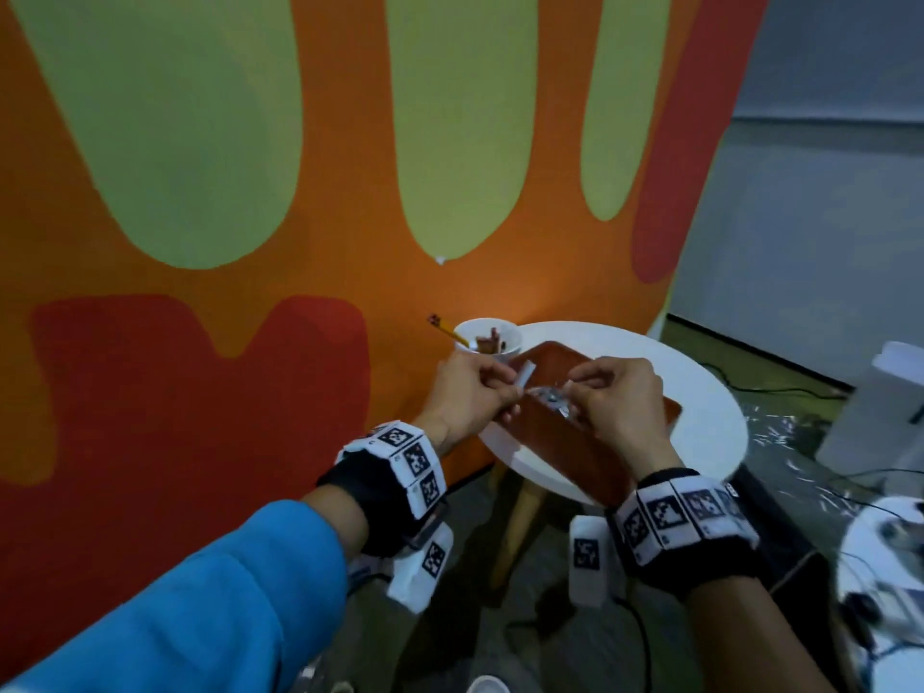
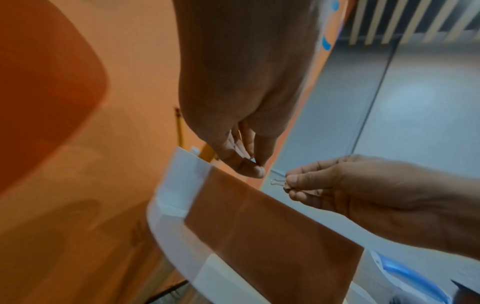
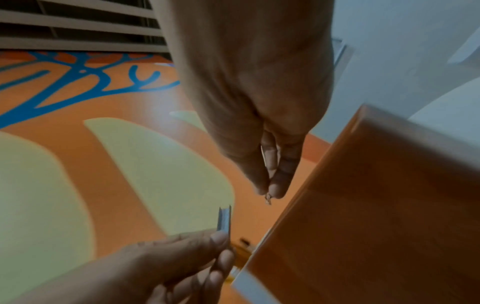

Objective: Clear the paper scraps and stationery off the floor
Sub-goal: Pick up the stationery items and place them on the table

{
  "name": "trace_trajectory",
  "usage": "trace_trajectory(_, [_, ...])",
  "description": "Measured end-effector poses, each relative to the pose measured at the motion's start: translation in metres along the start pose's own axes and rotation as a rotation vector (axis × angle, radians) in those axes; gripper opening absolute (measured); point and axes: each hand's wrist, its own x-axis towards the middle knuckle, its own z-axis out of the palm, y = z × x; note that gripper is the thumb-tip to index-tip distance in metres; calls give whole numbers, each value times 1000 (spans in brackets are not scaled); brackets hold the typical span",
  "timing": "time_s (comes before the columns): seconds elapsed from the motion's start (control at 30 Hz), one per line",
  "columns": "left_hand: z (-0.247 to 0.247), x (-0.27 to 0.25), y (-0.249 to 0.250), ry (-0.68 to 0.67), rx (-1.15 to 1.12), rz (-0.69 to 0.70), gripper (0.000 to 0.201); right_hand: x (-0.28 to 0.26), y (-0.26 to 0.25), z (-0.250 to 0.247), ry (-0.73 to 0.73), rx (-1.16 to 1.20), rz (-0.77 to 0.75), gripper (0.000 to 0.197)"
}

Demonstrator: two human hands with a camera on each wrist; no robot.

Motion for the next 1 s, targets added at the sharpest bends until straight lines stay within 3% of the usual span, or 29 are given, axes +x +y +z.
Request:
trace_trajectory(0.1, [25,16,4,8,60,35,21,10,14,-9,55,-32,-8,9])
trace_trajectory(0.2, [27,26,-2,61,154,72,29,19,23,-13,11,-71,-11,15])
trace_trajectory(0.43, [-26,2,-16,139,77,48,12,9,0,-1,-103,21,-124,15])
trace_trajectory(0.63, [-92,-47,-46,268,59,-11,11,-33,-38,79,-508,95,-165,17])
trace_trajectory(0.77, [-129,-87,-109,348,51,-167,9,-72,-42,148,-753,44,-131,17])
trace_trajectory(1.0, [-168,-167,-281,276,135,-591,12,-182,65,278,-1138,-248,194,9])
